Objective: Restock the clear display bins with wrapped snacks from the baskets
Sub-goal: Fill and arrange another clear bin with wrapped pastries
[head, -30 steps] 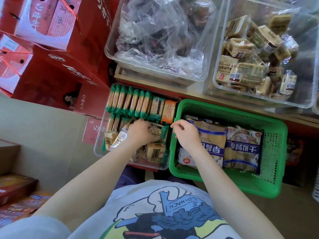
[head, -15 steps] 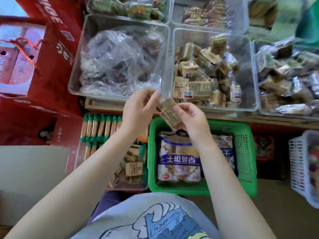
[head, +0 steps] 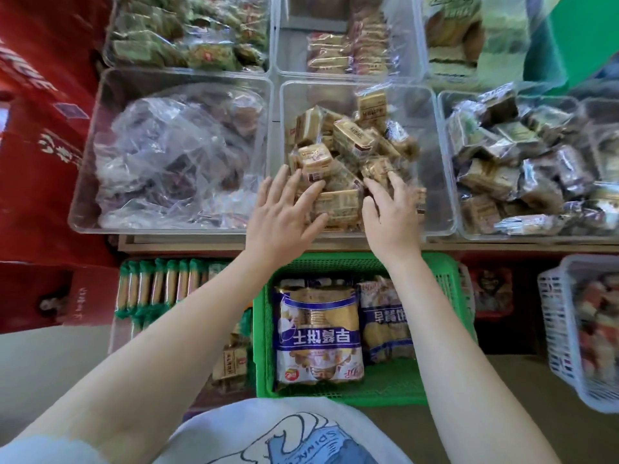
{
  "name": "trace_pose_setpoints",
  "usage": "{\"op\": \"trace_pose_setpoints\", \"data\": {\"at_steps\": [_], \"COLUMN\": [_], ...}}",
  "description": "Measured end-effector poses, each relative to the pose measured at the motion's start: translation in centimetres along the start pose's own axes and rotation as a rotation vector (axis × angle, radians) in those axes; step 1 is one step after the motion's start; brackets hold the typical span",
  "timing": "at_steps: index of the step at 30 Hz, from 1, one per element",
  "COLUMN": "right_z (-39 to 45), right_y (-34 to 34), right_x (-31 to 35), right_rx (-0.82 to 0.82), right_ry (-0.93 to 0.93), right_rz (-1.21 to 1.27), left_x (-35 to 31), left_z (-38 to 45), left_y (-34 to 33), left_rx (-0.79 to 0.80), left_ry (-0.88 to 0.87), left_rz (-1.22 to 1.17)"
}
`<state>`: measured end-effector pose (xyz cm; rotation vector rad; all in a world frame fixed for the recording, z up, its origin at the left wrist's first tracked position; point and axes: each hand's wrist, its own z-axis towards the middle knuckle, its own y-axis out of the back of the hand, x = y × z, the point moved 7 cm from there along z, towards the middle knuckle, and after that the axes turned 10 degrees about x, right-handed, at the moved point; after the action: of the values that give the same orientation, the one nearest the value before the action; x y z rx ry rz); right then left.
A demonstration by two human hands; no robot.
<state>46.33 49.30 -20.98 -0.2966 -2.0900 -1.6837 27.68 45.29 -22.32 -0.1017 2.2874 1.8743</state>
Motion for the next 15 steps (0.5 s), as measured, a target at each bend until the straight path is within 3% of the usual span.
{"op": "trace_pose_setpoints", "data": {"at_steps": [5, 10, 12, 15], "right_z": [-0.8, -0.1, -0.4, -3.4], "right_y": [-1.6, -1.9, -1.2, 0.5], "right_x": [-0.4, -0.3, 0.4, 3.6], "right_rx": [-0.118, -0.020, -0.039, -0.276], "right_ry": [0.080, -0.014, -0.032, 0.113], "right_rz": [-0.182, -0.197, -0.114, -0.048], "left_x": [-0.1, -0.2, 0.0, 2.0], "left_z": [0.1, 0.2, 0.1, -2.6], "left_y": [-0.4, -0.4, 0.3, 1.9], "left_rx": [-0.003, 0.055, 0.069, -0.038], "left_ry": [-0.002, 0.000, -0.015, 0.009], "left_rz": [0.022, -0.026, -0.163, -0.450]}}
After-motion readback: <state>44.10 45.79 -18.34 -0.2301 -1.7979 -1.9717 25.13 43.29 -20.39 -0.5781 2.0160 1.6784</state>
